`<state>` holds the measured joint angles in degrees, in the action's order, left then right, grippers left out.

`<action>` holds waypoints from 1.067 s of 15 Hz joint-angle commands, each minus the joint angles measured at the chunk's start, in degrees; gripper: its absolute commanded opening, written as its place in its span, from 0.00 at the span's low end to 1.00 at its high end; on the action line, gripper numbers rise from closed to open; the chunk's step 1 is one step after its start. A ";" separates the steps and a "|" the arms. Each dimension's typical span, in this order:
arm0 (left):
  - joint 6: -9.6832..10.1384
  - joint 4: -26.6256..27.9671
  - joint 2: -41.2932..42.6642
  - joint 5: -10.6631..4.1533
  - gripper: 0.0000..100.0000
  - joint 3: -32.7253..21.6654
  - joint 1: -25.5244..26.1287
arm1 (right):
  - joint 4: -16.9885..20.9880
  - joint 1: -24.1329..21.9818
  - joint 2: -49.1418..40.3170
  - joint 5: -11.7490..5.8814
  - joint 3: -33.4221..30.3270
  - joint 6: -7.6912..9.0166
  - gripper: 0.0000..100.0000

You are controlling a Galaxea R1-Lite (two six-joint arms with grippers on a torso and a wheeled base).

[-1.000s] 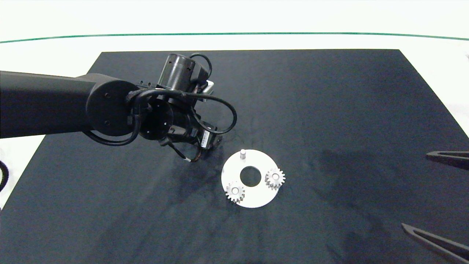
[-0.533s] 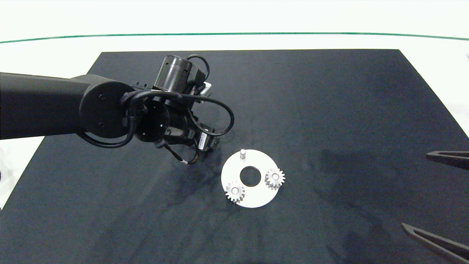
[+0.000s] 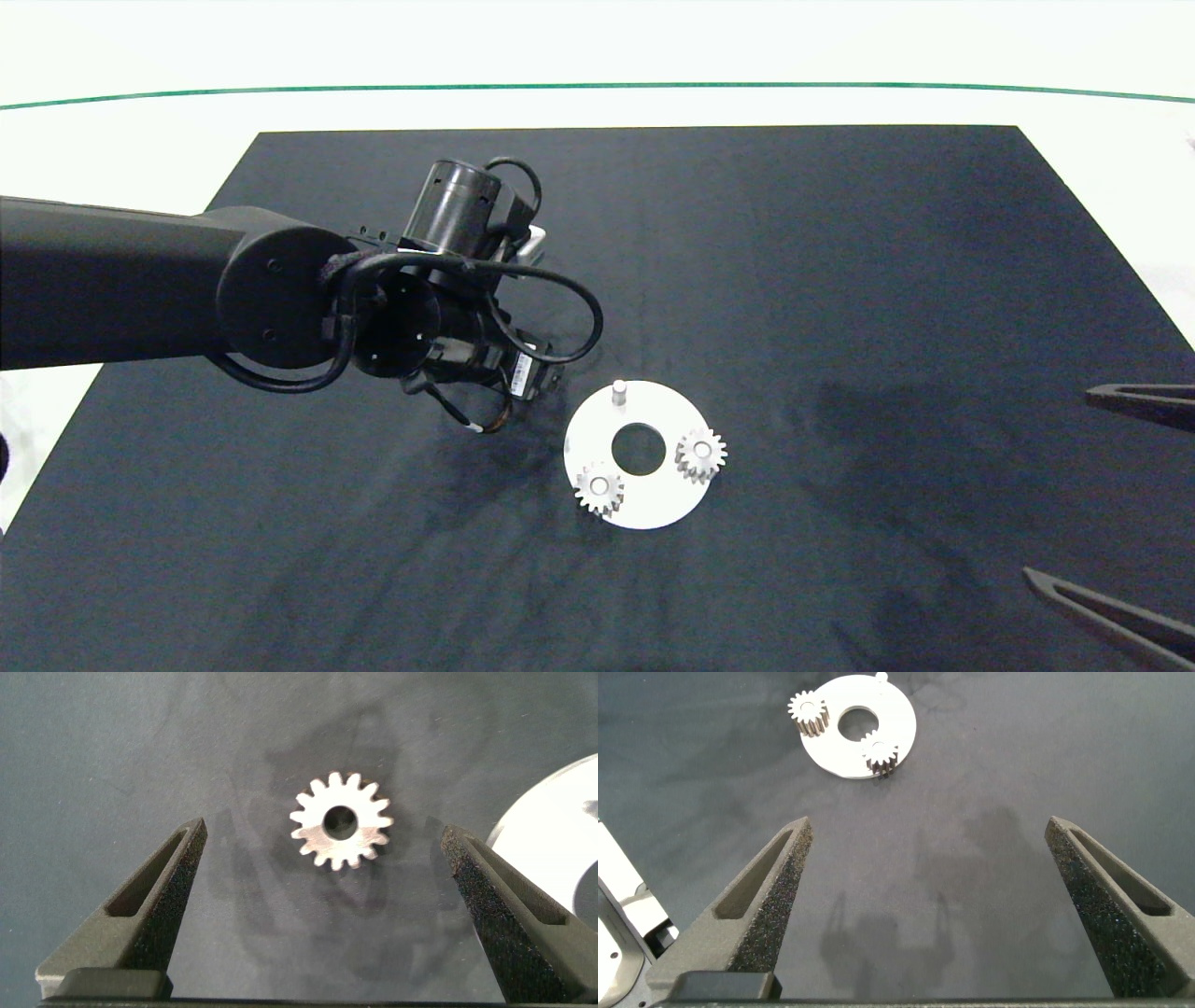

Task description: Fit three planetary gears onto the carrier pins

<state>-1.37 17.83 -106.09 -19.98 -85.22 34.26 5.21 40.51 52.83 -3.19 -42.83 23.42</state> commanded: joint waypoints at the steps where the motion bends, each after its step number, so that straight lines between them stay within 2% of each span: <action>1: -0.04 0.01 -0.87 -0.15 1.00 -0.29 0.55 | -0.02 0.01 -0.10 0.03 0.02 0.14 1.00; 12: -0.22 -0.34 -2.45 -0.15 1.00 -1.26 1.16 | -0.02 0.10 -0.36 0.03 -0.07 0.14 1.00; 16: -0.22 -0.26 -3.77 -0.15 0.92 -2.23 1.16 | -0.02 0.10 -0.54 -0.06 -0.15 0.31 1.00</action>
<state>-1.56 17.44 -109.23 -20.00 -87.17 35.46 5.14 40.59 52.37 -3.22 -42.91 23.56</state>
